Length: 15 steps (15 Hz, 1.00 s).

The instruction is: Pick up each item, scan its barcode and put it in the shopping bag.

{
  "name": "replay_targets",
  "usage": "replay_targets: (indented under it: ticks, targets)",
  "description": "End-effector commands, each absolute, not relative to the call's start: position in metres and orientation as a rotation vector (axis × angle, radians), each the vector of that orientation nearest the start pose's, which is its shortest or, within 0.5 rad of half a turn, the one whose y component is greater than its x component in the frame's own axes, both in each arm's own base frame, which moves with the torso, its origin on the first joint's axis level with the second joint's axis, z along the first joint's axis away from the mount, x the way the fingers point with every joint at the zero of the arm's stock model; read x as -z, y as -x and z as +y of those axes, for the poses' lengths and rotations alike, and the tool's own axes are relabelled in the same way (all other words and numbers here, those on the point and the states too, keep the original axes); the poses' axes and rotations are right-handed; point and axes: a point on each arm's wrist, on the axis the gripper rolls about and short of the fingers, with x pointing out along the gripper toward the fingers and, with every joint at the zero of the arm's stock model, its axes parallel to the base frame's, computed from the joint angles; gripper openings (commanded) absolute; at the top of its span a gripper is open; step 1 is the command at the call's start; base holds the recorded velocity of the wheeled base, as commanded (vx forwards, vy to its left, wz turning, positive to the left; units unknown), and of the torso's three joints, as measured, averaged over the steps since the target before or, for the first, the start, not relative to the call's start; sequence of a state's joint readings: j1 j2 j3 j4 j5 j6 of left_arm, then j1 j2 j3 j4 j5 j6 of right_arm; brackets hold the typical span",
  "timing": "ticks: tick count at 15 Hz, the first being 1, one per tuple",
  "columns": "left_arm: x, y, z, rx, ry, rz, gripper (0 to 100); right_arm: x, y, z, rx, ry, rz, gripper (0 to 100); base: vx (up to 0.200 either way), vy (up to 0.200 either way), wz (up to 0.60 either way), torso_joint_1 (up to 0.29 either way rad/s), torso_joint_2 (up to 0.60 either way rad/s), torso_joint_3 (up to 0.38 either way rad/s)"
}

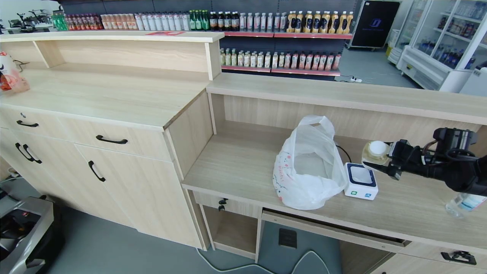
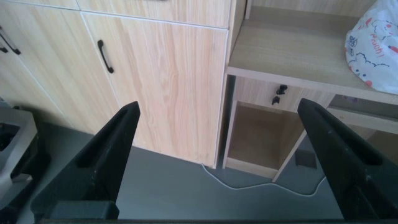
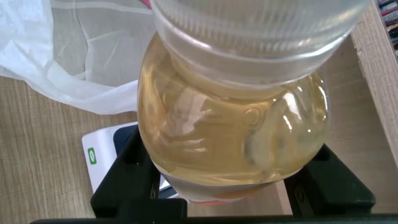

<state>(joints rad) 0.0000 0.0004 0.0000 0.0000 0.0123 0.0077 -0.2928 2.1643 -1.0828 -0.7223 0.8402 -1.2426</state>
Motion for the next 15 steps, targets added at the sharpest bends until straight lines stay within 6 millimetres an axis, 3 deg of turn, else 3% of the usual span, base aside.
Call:
replay_targets:
  ticks: [1, 15]
  targets:
    - [-0.0755, 0.0228, 0.0003, -0.012, -0.008, 0.0, 100, -0.0958, -0.3942, -0.1014, -0.646, 1.004, -0.068, 0, 0.0, 0.0, 0.0, 0.0, 0.0, 0.0]
    - [-0.0755, 0.0228, 0.0003, -0.014, -0.008, 0.0, 100, -0.0923, -0.4035, -0.1036, -0.632, 1.018, -0.087, 0, 0.0, 0.0, 0.0, 0.0, 0.0, 0.0]
